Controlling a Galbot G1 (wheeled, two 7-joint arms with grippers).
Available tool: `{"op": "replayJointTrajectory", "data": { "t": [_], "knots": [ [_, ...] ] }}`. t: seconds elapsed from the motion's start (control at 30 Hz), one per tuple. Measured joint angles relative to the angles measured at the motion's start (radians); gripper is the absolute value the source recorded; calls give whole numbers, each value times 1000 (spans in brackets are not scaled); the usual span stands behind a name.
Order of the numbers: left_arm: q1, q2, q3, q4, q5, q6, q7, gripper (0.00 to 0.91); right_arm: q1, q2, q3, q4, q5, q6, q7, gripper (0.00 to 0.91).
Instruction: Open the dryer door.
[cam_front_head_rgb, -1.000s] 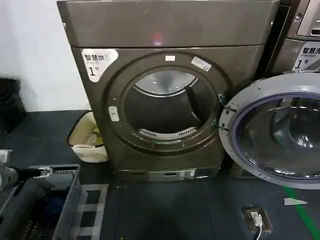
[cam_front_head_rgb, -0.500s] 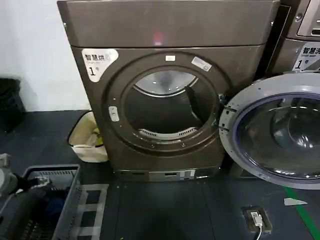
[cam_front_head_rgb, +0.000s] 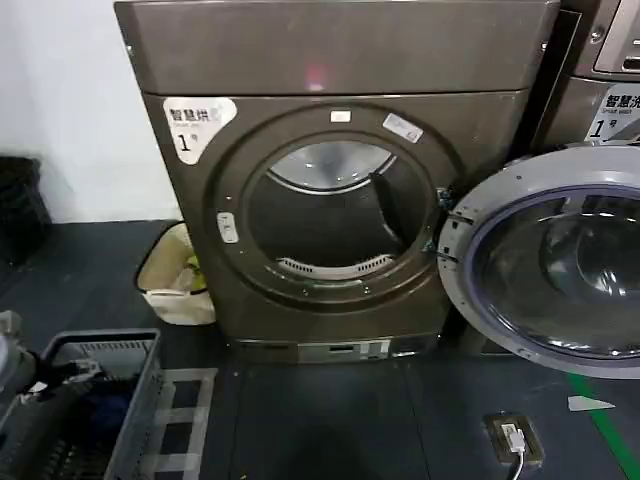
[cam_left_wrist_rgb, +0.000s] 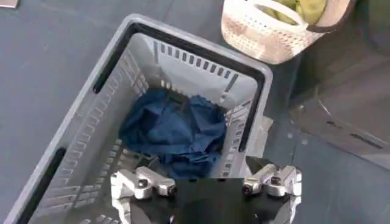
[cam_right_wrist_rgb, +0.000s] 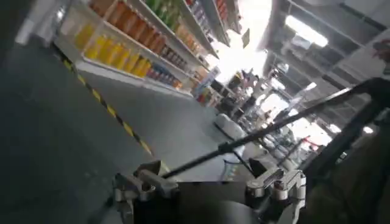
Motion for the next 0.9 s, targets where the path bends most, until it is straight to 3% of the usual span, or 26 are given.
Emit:
{"op": "replayJointTrajectory", "data": {
  "t": [0.37, 0.9],
  "knots": [
    [7, -7, 0, 3, 5, 0, -2, 907, -5, 0, 36, -29, -52, -48, 44, 907],
    [14, -18, -7, -3, 12, 0, -9, 907, 17, 15, 51, -50, -90, -34, 65, 907]
  ]
}}
